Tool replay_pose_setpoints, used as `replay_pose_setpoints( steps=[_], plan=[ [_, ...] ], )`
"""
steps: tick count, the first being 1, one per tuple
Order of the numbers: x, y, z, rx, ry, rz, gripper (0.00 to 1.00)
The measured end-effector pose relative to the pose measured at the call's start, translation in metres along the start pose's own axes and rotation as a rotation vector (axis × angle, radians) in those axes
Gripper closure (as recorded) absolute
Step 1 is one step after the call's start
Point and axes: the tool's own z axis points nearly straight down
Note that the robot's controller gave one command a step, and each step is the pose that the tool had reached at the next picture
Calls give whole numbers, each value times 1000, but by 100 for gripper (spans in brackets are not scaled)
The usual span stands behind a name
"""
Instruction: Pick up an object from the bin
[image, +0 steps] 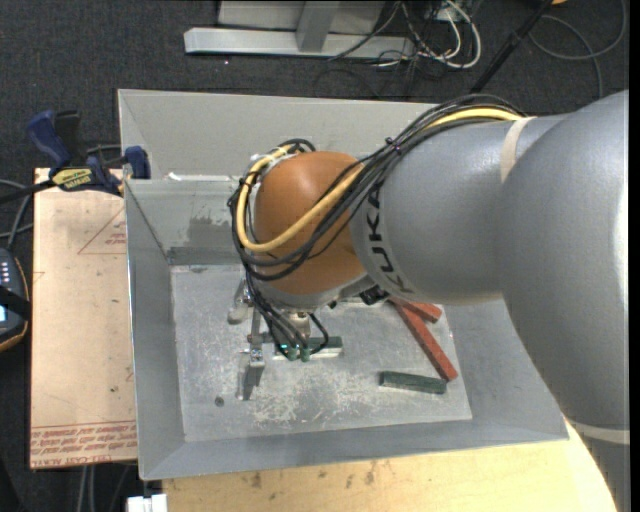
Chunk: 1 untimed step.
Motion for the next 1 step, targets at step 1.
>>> replay_pose_setpoints(
  steps=[1],
  plan=[
    [-2, -1, -4, -2, -8, 3, 0]
  ],
)
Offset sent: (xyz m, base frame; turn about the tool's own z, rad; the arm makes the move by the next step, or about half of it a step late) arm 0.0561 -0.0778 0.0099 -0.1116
